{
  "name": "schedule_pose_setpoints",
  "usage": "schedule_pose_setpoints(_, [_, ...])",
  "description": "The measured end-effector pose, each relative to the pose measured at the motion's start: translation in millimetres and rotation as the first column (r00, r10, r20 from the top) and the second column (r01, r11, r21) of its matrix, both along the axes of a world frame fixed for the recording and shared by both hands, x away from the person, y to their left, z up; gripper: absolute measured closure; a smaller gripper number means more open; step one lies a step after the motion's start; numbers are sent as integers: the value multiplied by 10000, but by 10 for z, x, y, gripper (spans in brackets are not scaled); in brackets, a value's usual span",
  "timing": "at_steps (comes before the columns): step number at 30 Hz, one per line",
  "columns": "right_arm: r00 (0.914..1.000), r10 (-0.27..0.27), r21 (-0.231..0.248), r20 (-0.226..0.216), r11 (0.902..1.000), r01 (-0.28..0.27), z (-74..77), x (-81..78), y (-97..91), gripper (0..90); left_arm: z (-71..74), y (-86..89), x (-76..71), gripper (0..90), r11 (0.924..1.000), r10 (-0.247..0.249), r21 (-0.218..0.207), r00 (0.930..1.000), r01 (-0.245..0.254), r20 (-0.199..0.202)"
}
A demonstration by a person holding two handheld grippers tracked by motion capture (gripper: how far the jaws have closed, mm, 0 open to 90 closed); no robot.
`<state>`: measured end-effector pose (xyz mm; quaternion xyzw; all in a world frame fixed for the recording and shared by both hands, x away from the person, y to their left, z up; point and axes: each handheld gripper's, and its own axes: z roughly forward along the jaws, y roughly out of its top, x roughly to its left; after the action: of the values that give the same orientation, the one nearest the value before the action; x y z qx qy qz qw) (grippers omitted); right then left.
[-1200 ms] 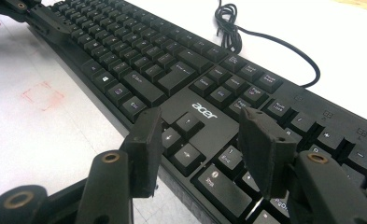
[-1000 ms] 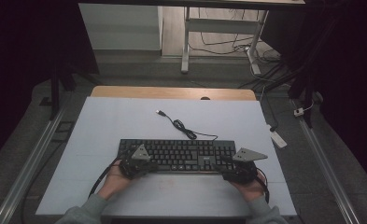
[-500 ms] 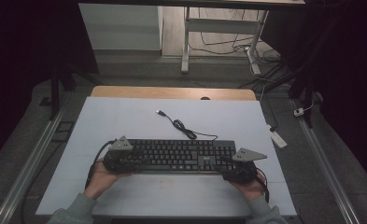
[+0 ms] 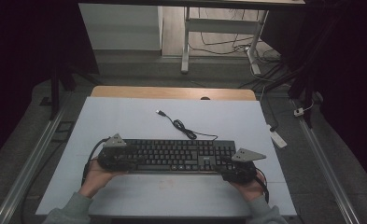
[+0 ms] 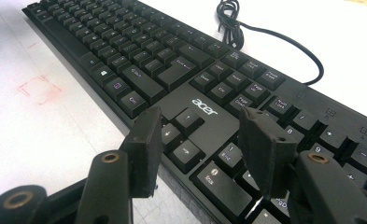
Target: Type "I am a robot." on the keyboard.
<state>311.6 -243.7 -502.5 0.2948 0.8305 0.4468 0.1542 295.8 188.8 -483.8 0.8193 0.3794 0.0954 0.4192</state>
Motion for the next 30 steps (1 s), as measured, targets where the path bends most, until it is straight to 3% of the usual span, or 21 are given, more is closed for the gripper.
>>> schedule_pose_setpoints(12, [10000,-79,-134,28,9999,79,-2,-2,4,500,-31,107,42,516,9973,666,291,9977,-670,152])
schedule_pose_setpoints(22, [10000,-33,-125,2,9999,33,-8,2,5,499,-115,184,96,724,9913,1108,720,9938,-1100,-68])
schedule_pose_setpoints(26, [10000,-45,-157,9,9999,46,-11,4,6,499,-140,206,112,885,9904,1130,815,9935,-1117,-118])
schedule_pose_setpoints(30, [10000,-42,-192,6,9998,43,-11,4,7,499,-192,189,139,888,9869,1199,1116,9925,-1164,-252])
